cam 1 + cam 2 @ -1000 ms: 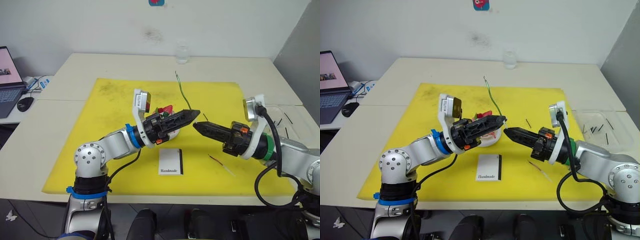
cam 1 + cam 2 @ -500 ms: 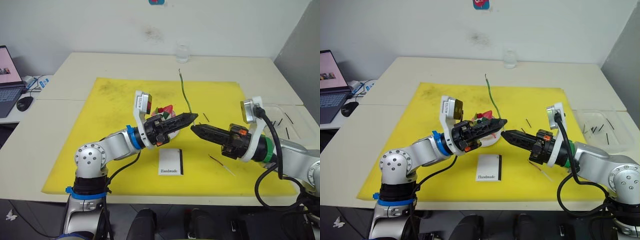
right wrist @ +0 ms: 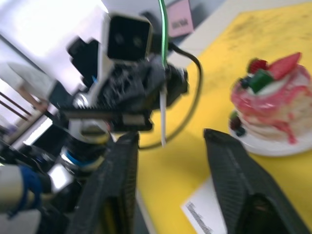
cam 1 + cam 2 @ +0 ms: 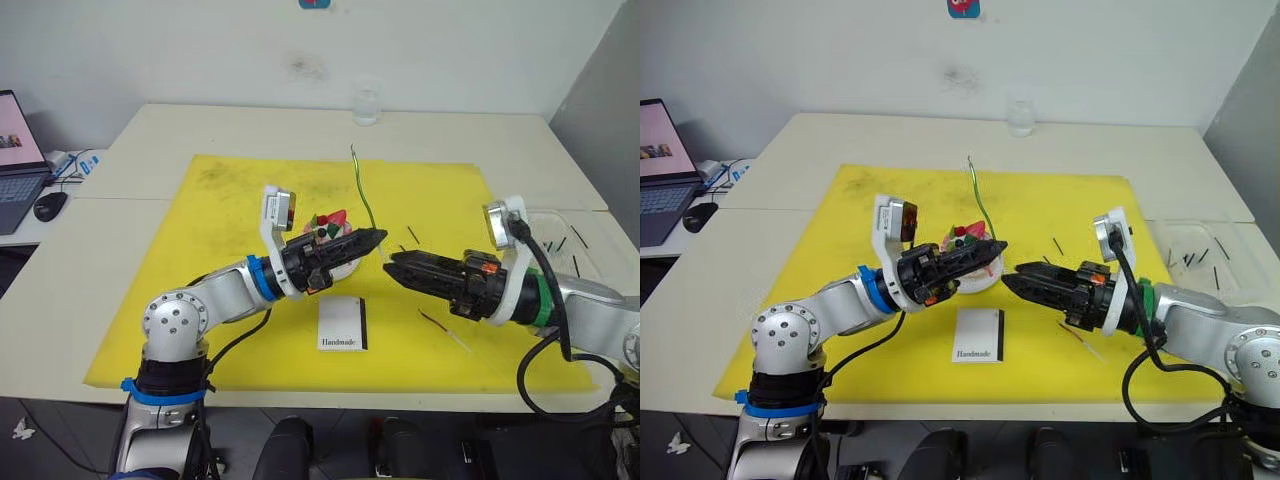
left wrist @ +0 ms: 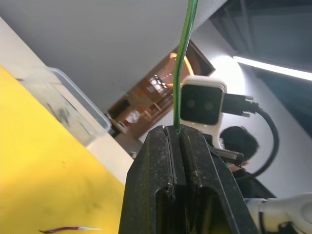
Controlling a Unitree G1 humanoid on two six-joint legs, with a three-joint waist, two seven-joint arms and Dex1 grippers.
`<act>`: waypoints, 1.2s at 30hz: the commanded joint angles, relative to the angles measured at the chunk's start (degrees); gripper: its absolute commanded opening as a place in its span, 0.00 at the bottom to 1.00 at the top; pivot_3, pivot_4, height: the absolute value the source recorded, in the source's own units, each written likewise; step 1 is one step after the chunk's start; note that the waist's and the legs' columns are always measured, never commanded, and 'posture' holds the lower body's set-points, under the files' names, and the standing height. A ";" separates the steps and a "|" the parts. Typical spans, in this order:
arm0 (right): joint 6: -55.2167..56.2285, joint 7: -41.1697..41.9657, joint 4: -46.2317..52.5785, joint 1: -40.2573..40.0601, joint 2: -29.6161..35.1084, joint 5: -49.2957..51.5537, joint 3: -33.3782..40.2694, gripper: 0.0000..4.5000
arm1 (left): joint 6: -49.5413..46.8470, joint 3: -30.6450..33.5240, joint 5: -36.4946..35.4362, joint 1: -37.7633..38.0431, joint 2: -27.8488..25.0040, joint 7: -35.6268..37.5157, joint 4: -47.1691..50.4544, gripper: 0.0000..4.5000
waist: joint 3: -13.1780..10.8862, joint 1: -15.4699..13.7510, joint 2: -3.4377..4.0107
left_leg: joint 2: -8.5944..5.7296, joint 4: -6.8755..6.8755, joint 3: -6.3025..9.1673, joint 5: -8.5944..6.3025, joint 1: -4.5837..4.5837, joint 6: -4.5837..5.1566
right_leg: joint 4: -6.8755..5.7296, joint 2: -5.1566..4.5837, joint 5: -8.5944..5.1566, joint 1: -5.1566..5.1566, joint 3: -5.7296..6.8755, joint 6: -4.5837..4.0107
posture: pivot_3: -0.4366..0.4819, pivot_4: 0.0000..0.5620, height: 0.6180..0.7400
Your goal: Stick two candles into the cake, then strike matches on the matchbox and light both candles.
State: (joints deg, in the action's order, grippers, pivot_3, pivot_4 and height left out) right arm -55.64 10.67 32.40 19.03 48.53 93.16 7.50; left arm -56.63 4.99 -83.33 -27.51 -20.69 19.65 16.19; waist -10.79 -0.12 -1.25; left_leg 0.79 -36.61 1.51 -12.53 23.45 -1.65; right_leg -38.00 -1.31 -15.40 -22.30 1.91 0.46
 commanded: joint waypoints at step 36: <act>6.97 18.27 6.00 8.92 -8.85 -53.95 -16.03 0.99 | 41.90 -1.71 55.26 0.08 -4.14 23.52 -18.27 0.00 | -0.02 0.02 -0.01 | 0.10 0.37 0.00 0.01 0.01 -0.01 | 0.13 -0.02 -0.01 -0.13 0.09 -0.01 | 0.48 0.27 1.00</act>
State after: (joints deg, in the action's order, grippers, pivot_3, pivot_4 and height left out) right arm -49.00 28.82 36.20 27.91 39.90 39.57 -9.12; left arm -16.18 3.04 -28.52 -26.50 -24.85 42.36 -2.04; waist -10.81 -0.10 -1.26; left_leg 0.89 -36.25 1.52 -12.52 23.46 -1.67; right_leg -37.87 -1.33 -15.41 -22.43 2.00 0.45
